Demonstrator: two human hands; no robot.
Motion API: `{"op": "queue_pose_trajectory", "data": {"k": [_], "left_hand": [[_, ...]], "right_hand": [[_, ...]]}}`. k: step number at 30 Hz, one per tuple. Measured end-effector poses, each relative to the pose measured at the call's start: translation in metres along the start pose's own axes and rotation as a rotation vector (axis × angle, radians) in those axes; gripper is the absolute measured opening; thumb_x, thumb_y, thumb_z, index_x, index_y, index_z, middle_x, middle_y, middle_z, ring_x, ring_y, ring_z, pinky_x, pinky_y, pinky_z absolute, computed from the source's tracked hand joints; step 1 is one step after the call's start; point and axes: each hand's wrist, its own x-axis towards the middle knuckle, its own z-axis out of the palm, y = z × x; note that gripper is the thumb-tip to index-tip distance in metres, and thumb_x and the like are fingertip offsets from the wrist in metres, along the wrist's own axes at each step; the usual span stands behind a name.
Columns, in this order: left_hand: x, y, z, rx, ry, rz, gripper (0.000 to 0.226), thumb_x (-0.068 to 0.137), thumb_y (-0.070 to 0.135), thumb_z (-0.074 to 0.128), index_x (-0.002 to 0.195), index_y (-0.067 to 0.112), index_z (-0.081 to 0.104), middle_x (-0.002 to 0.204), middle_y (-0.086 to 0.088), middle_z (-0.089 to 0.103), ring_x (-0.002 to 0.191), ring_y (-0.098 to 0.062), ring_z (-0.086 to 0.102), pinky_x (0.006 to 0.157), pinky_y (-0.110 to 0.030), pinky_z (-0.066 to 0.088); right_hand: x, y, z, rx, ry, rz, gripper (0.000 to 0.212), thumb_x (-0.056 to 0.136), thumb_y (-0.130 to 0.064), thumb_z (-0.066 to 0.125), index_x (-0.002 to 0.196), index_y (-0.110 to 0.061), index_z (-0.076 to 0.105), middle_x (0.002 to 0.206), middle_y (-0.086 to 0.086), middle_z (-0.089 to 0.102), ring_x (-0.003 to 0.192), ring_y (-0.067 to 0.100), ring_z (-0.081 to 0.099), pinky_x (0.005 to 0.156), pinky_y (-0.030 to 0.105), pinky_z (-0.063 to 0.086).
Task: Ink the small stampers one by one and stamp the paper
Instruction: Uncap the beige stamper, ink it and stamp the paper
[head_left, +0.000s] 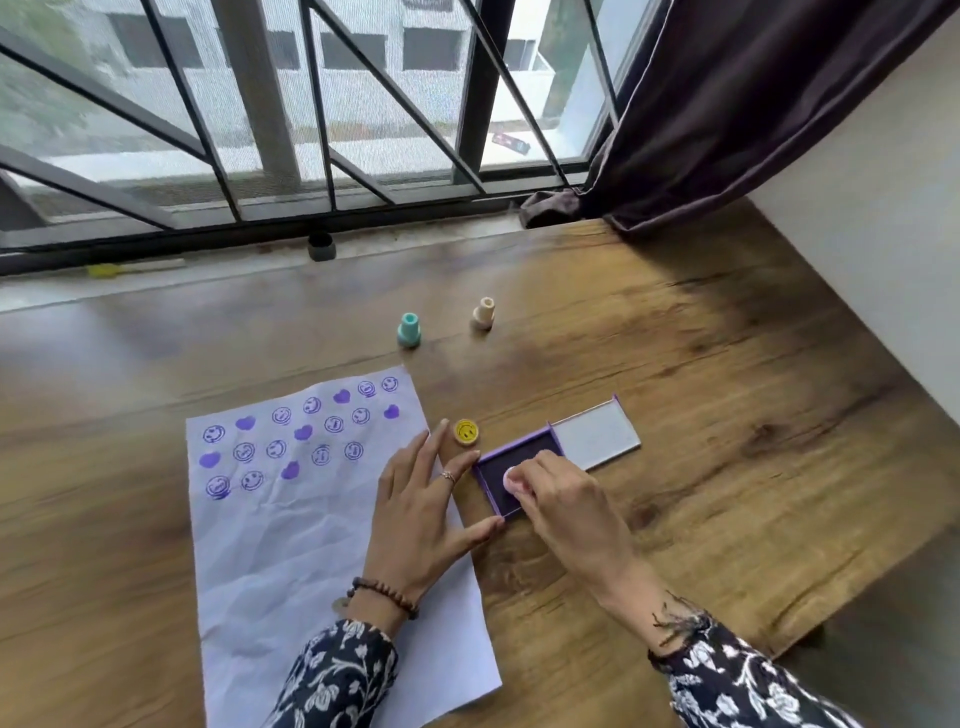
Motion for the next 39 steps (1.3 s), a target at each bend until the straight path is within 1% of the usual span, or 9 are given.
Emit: {"op": "queue_pose_trajectory", "data": {"k": [7,14,17,21,24,27,31,35,39], "left_hand": [[0.001,0.001,-0.001,0.011,-0.009,-0.009,0.068,0.064,0.069,0.055,0.120,0.031,0.054,0.148,-0.008,0.032,0.135,-0.028,0.031,0.107,-0.031,0.010],[-0.001,0.002,-0.007,0.006,-0.111,-0.012,0.077,0.071,0.065,0.055,0.137,0.038,0.026,0.155,0.003,0.006,0.142,-0.015,0.005,0.113,-0.031,-0.005],[-0.009,-0.006,-0.026,0.009,-0.029,-0.040,0.068,0.076,0.054,0.058,0.135,0.028,0.035,0.152,0.001,0.025,0.142,-0.017,0.014,0.115,-0.037,-0.004],[-0.033,-0.037,-0.050,0.136,0.196,-0.113,0.049,0.083,0.034,0.061,0.125,0.013,0.051,0.139,-0.011,0.047,0.134,-0.031,0.035,0.112,-0.047,0.018],[-0.047,-0.055,-0.058,0.177,0.147,-0.239,0.089,0.077,0.074,0.011,0.137,0.013,0.033,0.150,-0.009,0.030,0.140,-0.028,0.022,0.116,-0.044,0.013],[-0.052,-0.063,-0.051,0.211,0.132,-0.313,0.110,0.059,0.082,-0.015,0.142,0.017,0.018,0.154,-0.008,0.019,0.143,-0.025,0.014,0.117,-0.041,0.006],[-0.052,-0.063,-0.046,0.241,0.137,-0.337,0.102,0.066,0.081,-0.009,0.142,0.017,0.017,0.153,-0.008,0.020,0.142,-0.024,0.017,0.116,-0.040,0.004],[-0.053,-0.065,-0.044,0.221,0.136,-0.348,0.079,0.081,0.062,0.040,0.142,0.018,0.017,0.154,-0.006,0.017,0.143,-0.021,0.014,0.115,-0.034,-0.005],[-0.053,-0.064,-0.048,0.248,0.105,-0.354,0.082,0.076,0.067,0.027,0.140,0.016,0.023,0.152,-0.007,0.023,0.141,-0.023,0.021,0.111,-0.030,-0.008]], "right_hand": [[0.038,0.002,-0.012,-0.031,-0.323,0.120,0.019,0.087,-0.014,0.052,0.095,-0.006,0.067,0.101,0.016,0.066,0.095,0.034,0.061,0.083,0.040,0.050],[0.076,-0.008,-0.027,-0.088,-0.589,0.241,0.015,0.064,-0.006,0.070,0.078,-0.007,0.075,0.081,0.018,0.073,0.069,0.027,0.065,0.057,0.023,0.042],[0.082,-0.004,-0.037,0.063,-0.644,0.313,0.013,0.064,-0.008,0.078,0.076,-0.005,0.074,0.071,0.014,0.070,0.052,0.015,0.060,0.049,0.018,0.045],[0.067,-0.012,-0.037,0.046,-0.550,0.379,0.012,0.070,-0.006,0.070,0.079,0.000,0.071,0.071,0.014,0.063,0.064,0.022,0.058,0.051,0.023,0.040],[0.056,-0.036,-0.028,0.134,-0.344,0.378,0.014,0.075,-0.012,0.063,0.077,0.002,0.065,0.080,0.020,0.066,0.069,0.027,0.058,0.052,0.026,0.038],[0.056,-0.072,-0.011,0.273,-0.141,0.299,0.016,0.078,-0.008,0.055,0.082,0.005,0.063,0.093,0.024,0.067,0.083,0.036,0.060,0.066,0.038,0.046],[0.058,-0.099,0.020,0.297,-0.020,0.147,0.018,0.089,-0.014,0.049,0.097,-0.003,0.061,0.104,0.016,0.062,0.092,0.034,0.060,0.078,0.041,0.047],[0.061,-0.101,0.044,0.082,0.024,0.030,0.020,0.096,-0.020,0.039,0.103,-0.010,0.055,0.109,0.010,0.056,0.087,0.031,0.062,0.073,0.041,0.050],[0.057,-0.102,0.052,-0.042,0.091,-0.021,0.019,0.097,-0.019,0.039,0.100,-0.011,0.056,0.103,0.010,0.058,0.079,0.030,0.063,0.062,0.037,0.048]]}}
